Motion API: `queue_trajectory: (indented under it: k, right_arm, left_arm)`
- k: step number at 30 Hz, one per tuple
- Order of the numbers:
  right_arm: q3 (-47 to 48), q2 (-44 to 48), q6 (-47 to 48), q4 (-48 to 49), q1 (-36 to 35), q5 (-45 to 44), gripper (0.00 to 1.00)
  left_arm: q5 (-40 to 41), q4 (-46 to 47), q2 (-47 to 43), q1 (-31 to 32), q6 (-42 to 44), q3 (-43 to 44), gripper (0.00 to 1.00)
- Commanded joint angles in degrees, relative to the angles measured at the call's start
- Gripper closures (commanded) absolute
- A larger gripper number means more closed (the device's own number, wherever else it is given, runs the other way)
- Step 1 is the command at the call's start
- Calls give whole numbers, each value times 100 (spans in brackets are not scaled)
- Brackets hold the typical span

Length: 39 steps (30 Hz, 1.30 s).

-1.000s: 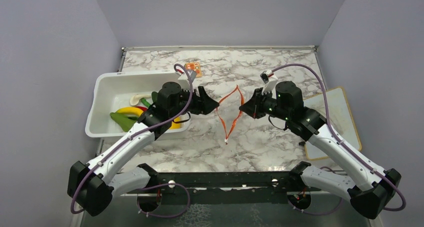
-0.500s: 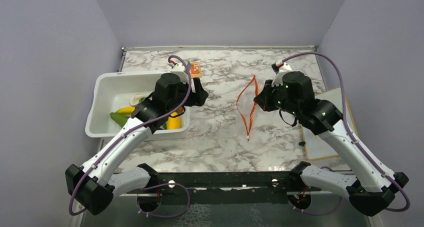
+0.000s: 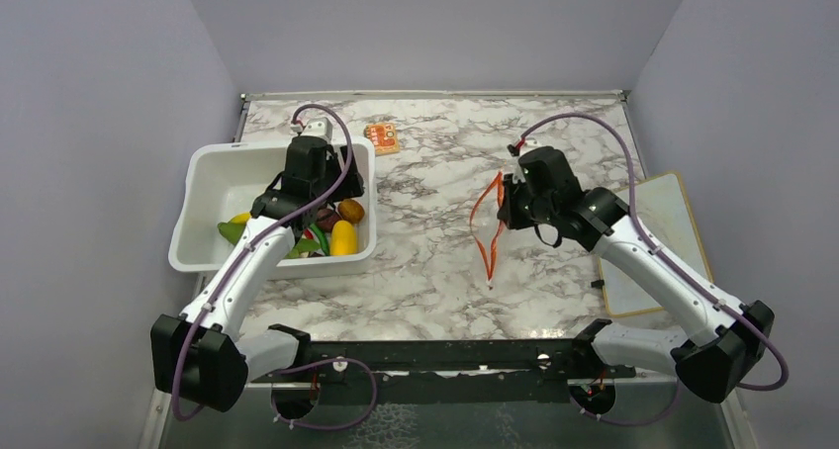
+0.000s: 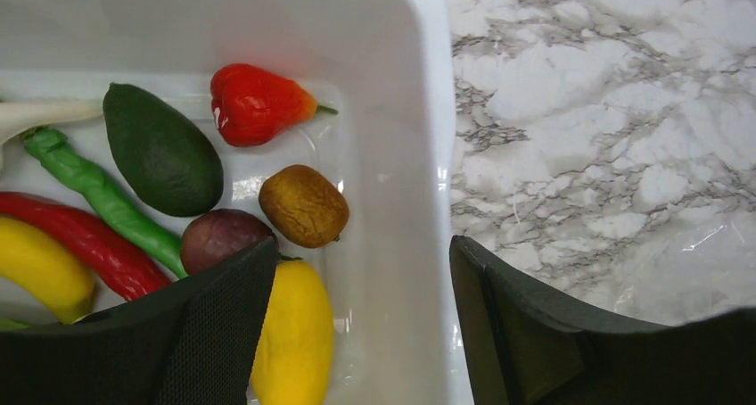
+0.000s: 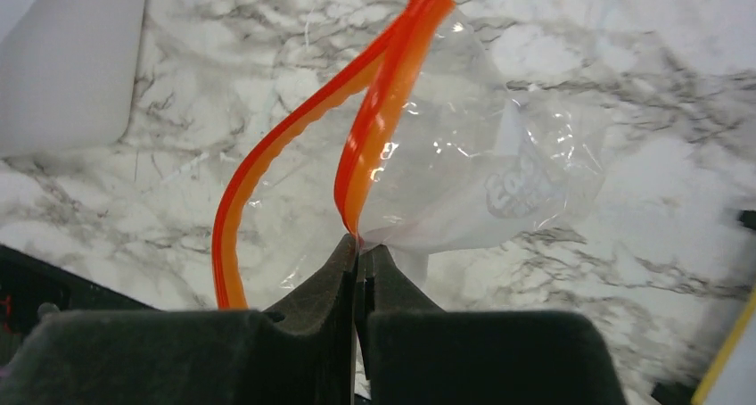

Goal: Place the food in the zip-top bag and seal the zipper
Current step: Pick up the fake vegetable from the bin.

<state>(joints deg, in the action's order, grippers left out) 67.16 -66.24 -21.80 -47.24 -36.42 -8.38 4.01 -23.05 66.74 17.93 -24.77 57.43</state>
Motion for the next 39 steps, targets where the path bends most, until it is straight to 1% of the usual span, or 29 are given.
queue_trajectory:
  k: [1,3,8,13,16,17,19,25,28,34,39]
  right_arm:
    - [-590,6,-206,1208,-5,1214,99]
    - [-835,-9,-274,1583,-5,1416,99]
    - [-1198,-106,-370,2205,-5,1905,99]
    - [-1465,-218,-667,2949,-3,2714,99]
    - [-1566,-227,-852,3251,-5,2962,99]
    - [-1571,-224,-867,3291,-5,2985,99]
    - [-1546,-207,-850,3289,-5,2973,99]
    - [-1513,-63,-748,3066,-5,2750,99]
    - [-1592,10,-749,3114,-4,2774,99]
    - [-1657,13,-747,3137,-5,2848,99]
    - [-1666,6,-730,3094,-5,2842,99]
  left_arm:
    - [304,383,-139,-271,-114,-459,25]
    - [265,514,-116,-458,-155,-532,25]
    - [-446,622,328,-910,-272,-370,28]
    - [-387,994,722,-1008,-304,-308,30]
    - [-243,1165,1081,-1037,-362,-211,37]
    - [-155,1226,1185,-1039,-369,-176,39]
    - [-32,1482,1346,-1058,-345,-188,41]
    - [-82,1741,1978,-1185,-178,-62,40]
    - [-96,1816,2293,-1203,-149,9,38]
    - [-313,2093,2624,-1279,-163,62,37]
    - [-245,1976,2937,-1299,-107,290,41]
